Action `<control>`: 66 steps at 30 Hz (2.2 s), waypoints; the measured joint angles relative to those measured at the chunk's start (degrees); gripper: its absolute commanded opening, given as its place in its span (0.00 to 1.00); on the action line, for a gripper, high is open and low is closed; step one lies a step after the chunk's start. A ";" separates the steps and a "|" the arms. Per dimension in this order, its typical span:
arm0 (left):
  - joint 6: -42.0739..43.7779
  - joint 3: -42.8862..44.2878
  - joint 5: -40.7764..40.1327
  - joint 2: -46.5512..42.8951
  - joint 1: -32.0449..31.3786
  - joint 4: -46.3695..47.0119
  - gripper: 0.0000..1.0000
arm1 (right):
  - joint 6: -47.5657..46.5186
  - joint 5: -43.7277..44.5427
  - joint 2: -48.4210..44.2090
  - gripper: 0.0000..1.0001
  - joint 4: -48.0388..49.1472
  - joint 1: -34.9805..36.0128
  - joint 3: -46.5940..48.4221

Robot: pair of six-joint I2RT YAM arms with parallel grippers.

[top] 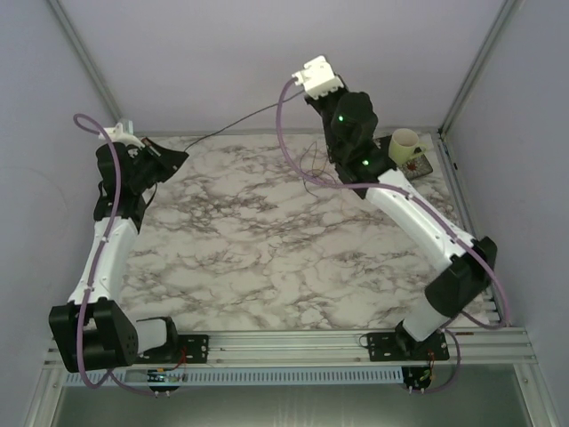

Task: Zip-tie the wires
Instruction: Straighten the cable at the center of the board.

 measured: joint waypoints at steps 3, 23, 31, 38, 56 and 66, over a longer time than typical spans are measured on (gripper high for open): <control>1.22 0.00 1.01 -1.33 0.04 -1.53 0.00 | 0.74 2.84 -5.97 0.00 -2.27 0.57 -7.93; 5.20 -12.15 3.39 -15.82 -2.25 -15.72 0.00 | 27.21 12.33 -17.79 0.00 -42.29 13.05 -20.00; 5.81 -17.33 1.18 -17.90 -2.21 -20.17 0.00 | 37.99 13.44 -12.24 0.00 -53.83 14.93 -26.18; 5.81 -16.31 0.96 -17.86 -2.21 -20.79 0.00 | 42.95 17.27 -17.20 0.00 -57.18 14.93 -26.18; 10.95 -14.03 -10.25 -15.26 -2.71 -28.04 0.00 | 44.00 5.86 -12.72 0.08 -49.11 14.93 -36.11; 16.17 -12.85 -23.34 -14.51 -1.55 -34.56 0.00 | 41.94 -3.32 -2.34 0.13 -43.54 15.06 -36.06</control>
